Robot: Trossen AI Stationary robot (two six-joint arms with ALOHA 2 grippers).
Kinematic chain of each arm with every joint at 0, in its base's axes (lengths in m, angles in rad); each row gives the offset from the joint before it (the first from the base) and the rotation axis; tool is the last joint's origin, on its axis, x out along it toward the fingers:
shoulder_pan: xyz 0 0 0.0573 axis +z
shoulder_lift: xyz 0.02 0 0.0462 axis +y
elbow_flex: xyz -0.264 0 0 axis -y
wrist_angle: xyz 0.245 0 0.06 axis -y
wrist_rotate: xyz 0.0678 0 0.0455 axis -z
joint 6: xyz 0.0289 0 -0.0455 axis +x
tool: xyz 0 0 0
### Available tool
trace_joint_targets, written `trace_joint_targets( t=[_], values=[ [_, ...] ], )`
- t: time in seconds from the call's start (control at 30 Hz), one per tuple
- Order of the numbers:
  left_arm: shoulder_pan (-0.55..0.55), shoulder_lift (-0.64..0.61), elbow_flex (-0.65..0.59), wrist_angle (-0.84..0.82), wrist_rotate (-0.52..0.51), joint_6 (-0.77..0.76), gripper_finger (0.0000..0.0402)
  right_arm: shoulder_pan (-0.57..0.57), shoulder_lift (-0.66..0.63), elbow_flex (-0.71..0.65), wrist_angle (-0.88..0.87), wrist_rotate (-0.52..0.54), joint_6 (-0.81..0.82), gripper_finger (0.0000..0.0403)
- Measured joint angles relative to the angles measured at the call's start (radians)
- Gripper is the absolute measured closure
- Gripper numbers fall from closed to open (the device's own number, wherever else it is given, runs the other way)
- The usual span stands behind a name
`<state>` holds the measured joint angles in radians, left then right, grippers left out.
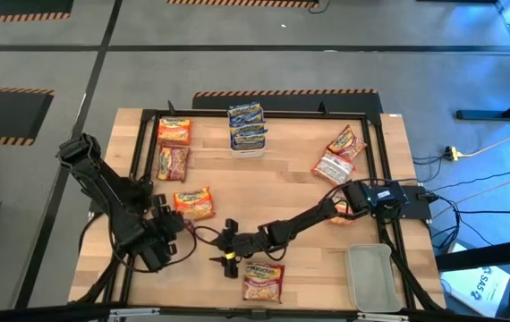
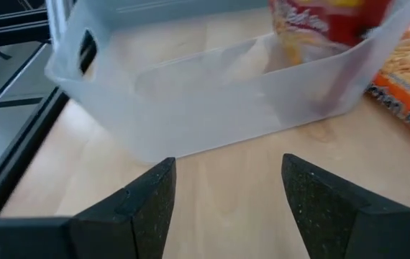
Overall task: Sort Maruchan noodles
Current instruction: Put the red noodle pack into the transparent bin
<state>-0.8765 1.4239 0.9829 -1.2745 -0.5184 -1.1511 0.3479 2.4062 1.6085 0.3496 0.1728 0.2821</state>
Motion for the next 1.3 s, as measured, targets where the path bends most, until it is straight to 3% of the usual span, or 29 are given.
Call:
trace_joint_targets(
  t=[0.17, 0.53, 0.9, 1.07, 1.3],
  values=[
    [0.021, 0.0, 0.0, -0.077, -0.053, -0.026, 0.0225, 0.001, 0.0, 0.0, 0.0, 0.0, 0.0, 0.0166],
    [0.032, 0.0, 0.001, -0.124, -0.05, -0.026, 0.0225, 0.0, 0.001, 0.0, 0.0, 0.001, -0.002, 0.0166],
    [0.023, 0.001, 0.17, -0.126, -0.091, 0.001, 0.0225, 0.005, -0.045, 0.0, -0.078, -0.014, -0.026, 0.0166],
    [0.023, 0.001, 0.191, 0.082, -0.129, 0.017, 0.0225, 0.058, -0.161, 0.002, -0.231, -0.023, -0.059, 0.0166],
    [0.056, 0.012, 0.127, 0.583, -0.134, 0.244, 0.0225, 0.215, -0.263, 0.002, -0.522, 0.119, -0.071, 0.0166]
  ],
)
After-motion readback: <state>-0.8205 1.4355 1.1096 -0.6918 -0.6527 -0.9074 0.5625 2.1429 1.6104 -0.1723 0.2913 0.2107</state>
